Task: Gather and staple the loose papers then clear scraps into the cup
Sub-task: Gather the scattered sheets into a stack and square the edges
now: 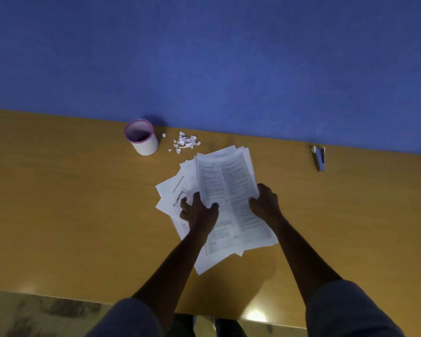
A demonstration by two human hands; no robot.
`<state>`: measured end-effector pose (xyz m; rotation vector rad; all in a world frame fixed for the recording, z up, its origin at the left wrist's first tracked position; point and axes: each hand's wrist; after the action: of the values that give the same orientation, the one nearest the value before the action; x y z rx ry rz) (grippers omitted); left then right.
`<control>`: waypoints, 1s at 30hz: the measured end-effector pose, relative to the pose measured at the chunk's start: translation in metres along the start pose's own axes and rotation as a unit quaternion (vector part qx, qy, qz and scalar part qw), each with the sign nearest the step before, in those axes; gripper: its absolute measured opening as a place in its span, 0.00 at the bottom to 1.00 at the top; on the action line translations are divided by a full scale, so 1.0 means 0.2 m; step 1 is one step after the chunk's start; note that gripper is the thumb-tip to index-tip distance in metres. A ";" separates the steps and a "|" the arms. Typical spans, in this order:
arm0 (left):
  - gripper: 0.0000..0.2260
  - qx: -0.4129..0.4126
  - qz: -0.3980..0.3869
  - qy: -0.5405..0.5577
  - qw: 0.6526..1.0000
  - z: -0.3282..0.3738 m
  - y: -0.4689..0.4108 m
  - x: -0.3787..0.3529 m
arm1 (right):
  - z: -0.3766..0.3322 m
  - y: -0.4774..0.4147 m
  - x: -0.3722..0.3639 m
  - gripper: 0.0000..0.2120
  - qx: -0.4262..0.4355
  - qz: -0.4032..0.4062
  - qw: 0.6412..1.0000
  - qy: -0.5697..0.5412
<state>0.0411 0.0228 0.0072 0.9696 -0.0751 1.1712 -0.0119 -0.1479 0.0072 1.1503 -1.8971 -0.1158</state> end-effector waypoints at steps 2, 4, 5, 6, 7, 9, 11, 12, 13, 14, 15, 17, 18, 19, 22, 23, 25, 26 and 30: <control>0.24 -0.006 -0.005 -0.005 1.000 0.02 0.01 -0.01 | 0.01 -0.02 -0.04 0.20 -0.015 0.012 1.000 0.019; 0.23 -0.008 0.001 -0.003 1.000 0.04 0.01 -0.02 | 0.01 -0.02 -0.07 0.19 -0.030 0.011 0.998 0.045; 0.23 -0.009 0.004 0.001 1.000 0.05 0.00 -0.02 | 0.01 -0.02 -0.08 0.20 -0.035 0.009 0.998 0.054; 0.24 -0.010 0.003 0.007 1.000 0.05 0.00 -0.02 | 0.01 -0.02 -0.09 0.21 -0.038 0.008 0.997 0.061; 0.24 -0.016 0.002 0.015 1.000 0.05 0.00 -0.02 | 0.00 -0.01 -0.10 0.23 -0.041 0.009 0.997 0.066; 0.25 -0.034 0.000 0.034 0.999 0.05 -0.01 -0.01 | 0.00 -0.01 -0.11 0.27 -0.054 0.014 0.996 0.070; 0.28 -0.035 0.002 0.058 0.998 0.04 -0.01 0.00 | 0.01 -0.02 -0.12 0.29 -0.068 0.019 0.995 0.073; 0.30 -0.027 0.005 0.068 0.997 0.04 -0.02 0.01 | 0.01 -0.03 -0.12 0.30 -0.073 0.021 0.994 0.073; 0.32 -0.017 0.007 0.082 0.996 0.03 -0.03 0.01 | 0.02 -0.04 -0.13 0.31 -0.076 0.025 0.994 0.070; 0.33 0.002 0.004 0.100 0.995 0.03 -0.04 0.01 | 0.03 -0.04 -0.13 0.31 -0.078 0.028 0.994 0.066; 0.33 0.025 -0.004 0.128 0.992 0.02 -0.07 0.01 | 0.03 -0.05 -0.13 0.30 -0.080 0.032 0.995 0.059; 0.31 0.066 -0.023 0.167 0.983 0.01 -0.09 0.01 | 0.04 -0.07 -0.14 0.29 -0.084 0.040 0.995 0.047; 0.30 0.073 -0.020 0.164 0.983 0.01 -0.08 0.01 | 0.04 -0.07 -0.14 0.28 -0.085 0.042 0.994 0.047; 0.28 0.073 -0.012 0.153 0.985 0.00 -0.09 0.01 | 0.05 -0.08 -0.14 0.28 -0.085 0.042 0.994 0.050; 0.24 0.074 0.022 0.050 0.996 0.00 -0.10 -0.01 | 0.05 -0.09 -0.14 0.28 -0.086 0.033 0.994 0.057; 0.22 0.075 0.034 0.021 0.996 0.00 -0.10 -0.02 | 0.05 -0.09 -0.14 0.28 -0.084 0.033 0.994 0.058; 0.21 0.072 0.056 0.007 0.996 0.00 -0.11 -0.03 | 0.05 -0.08 -0.14 0.28 -0.080 0.036 0.994 0.065; 0.22 0.073 0.068 0.007 0.995 -0.01 -0.11 -0.04 | 0.04 -0.08 -0.14 0.28 -0.077 0.038 0.994 0.071; 0.39 0.159 0.112 0.051 0.980 -0.02 -0.12 -0.05 | 0.05 -0.07 -0.15 0.27 -0.064 0.040 0.994 0.084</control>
<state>0.0545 0.0170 -0.0141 1.2027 0.0905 1.4685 -0.0044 -0.1365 -0.0244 0.9648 -1.7586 -0.0928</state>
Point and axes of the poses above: each hand's wrist, its own y-axis away from the middle knuckle, its own x-axis out of the back of the hand, z = x × y, and after that the axes turned 4 degrees about -y, right-handed
